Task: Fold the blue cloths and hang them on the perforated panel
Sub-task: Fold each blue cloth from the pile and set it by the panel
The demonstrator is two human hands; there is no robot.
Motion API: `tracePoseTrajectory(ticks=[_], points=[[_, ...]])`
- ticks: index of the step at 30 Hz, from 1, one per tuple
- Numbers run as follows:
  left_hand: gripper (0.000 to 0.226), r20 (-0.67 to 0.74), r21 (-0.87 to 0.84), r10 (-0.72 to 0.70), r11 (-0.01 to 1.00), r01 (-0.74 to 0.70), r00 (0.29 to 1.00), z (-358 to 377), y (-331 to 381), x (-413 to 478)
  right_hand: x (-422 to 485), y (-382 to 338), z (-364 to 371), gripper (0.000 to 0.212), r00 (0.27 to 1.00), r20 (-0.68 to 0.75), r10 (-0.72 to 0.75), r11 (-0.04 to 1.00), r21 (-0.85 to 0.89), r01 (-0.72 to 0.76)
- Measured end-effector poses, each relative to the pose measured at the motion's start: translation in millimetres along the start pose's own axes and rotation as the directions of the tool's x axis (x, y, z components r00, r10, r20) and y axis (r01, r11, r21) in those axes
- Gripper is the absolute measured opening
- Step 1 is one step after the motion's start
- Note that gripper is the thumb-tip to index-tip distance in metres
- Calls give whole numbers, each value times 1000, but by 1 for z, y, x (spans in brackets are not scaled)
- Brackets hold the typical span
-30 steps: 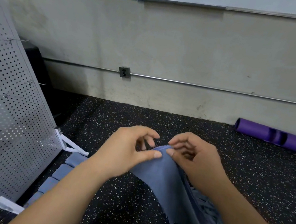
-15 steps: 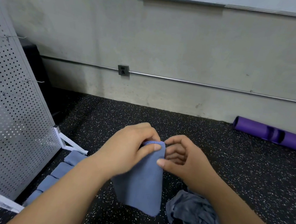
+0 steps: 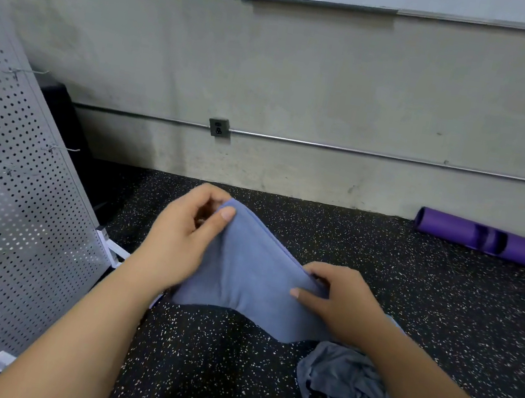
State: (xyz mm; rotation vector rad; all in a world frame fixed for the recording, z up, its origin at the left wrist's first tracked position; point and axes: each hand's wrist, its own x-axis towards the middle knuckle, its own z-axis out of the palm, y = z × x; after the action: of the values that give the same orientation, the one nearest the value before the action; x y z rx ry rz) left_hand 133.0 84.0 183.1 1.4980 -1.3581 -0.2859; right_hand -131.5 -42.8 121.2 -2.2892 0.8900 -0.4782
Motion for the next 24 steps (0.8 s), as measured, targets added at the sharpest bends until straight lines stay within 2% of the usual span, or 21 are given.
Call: tracePoseTrajectory(ticks=[5,9,13,18,24], points=[[6,-181,-127,-104,989,82,978,-14,-11,3,-4,9,-27,16,1000,-15,26,999,-20,-27],[10,-261,-205,-184,970,131,948,-18,-16,2,-9,12,-40,16,996,-53,65,996,62,-62],[10,-352,-288,-241,947,140,904,-18,-22,5,-9,11,-46,22,984,-163,72,983,179,-42],[16,-394,-375,-313,913,160,864,-16,-25,7,-13,-5,-55,34,930,-346,122,884,464,56],[22,-358,-444,-359,877,181,862,-15,-29,9,-16,-15,-59,28,845,-522,116,863,475,175]])
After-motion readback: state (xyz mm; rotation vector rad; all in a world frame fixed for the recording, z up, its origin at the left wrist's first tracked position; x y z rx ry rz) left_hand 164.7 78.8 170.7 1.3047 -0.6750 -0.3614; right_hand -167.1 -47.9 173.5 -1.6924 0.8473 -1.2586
